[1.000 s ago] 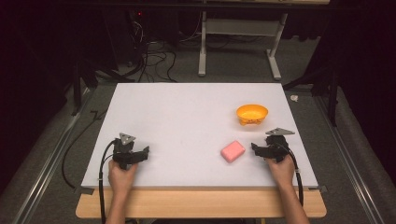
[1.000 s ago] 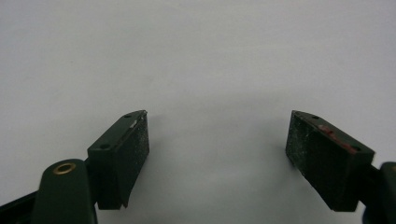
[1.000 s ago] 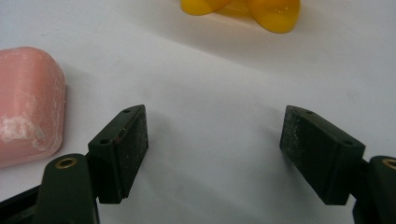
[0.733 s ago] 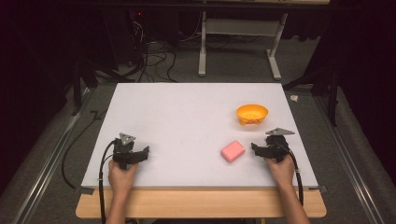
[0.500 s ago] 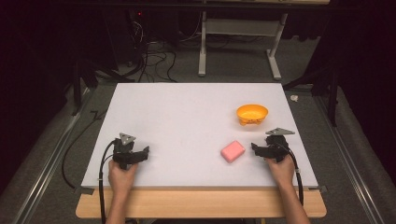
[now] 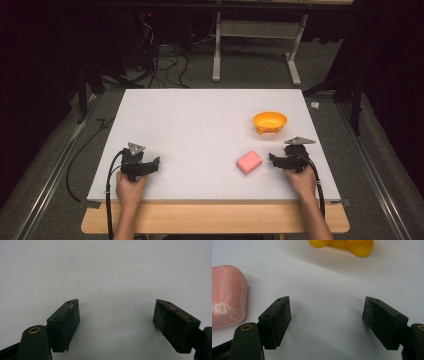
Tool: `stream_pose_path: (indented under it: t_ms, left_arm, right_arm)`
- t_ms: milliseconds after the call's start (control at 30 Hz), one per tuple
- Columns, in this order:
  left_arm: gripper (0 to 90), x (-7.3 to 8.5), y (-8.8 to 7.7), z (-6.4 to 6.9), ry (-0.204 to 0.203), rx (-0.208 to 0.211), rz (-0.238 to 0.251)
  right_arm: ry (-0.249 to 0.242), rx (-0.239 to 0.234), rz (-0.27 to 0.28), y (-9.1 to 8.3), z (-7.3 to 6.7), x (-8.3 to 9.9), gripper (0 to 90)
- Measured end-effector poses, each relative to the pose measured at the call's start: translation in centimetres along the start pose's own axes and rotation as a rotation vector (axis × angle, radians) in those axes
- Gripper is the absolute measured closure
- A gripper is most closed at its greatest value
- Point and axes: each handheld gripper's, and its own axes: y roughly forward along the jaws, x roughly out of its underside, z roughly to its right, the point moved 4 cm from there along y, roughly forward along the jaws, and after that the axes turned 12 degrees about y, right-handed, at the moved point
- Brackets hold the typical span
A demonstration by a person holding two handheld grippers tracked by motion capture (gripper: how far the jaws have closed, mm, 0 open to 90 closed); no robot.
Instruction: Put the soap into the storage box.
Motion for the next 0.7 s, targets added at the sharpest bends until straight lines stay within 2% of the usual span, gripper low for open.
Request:
stream_pose_path:
  t_ms: [300,400,700]
  left_arm:
    - [21.6,0.0,0.0,0.0,-0.001,0.002,-0.001]
    - [21.6,0.0,0.0,0.0,-0.001,0.001,0.0]
    - [21.6,0.0,0.0,0.0,0.001,0.001,-0.001]
  right_arm:
    - [-0.002,-0.007,-0.016,-0.1,-0.1,-0.1,21.3]
    - [0.013,-0.018,-0.019,-0.3,0.0,-0.1,20.6]
    - [0.02,-0.038,0.015,-1.1,-0.6,-0.4,18.6]
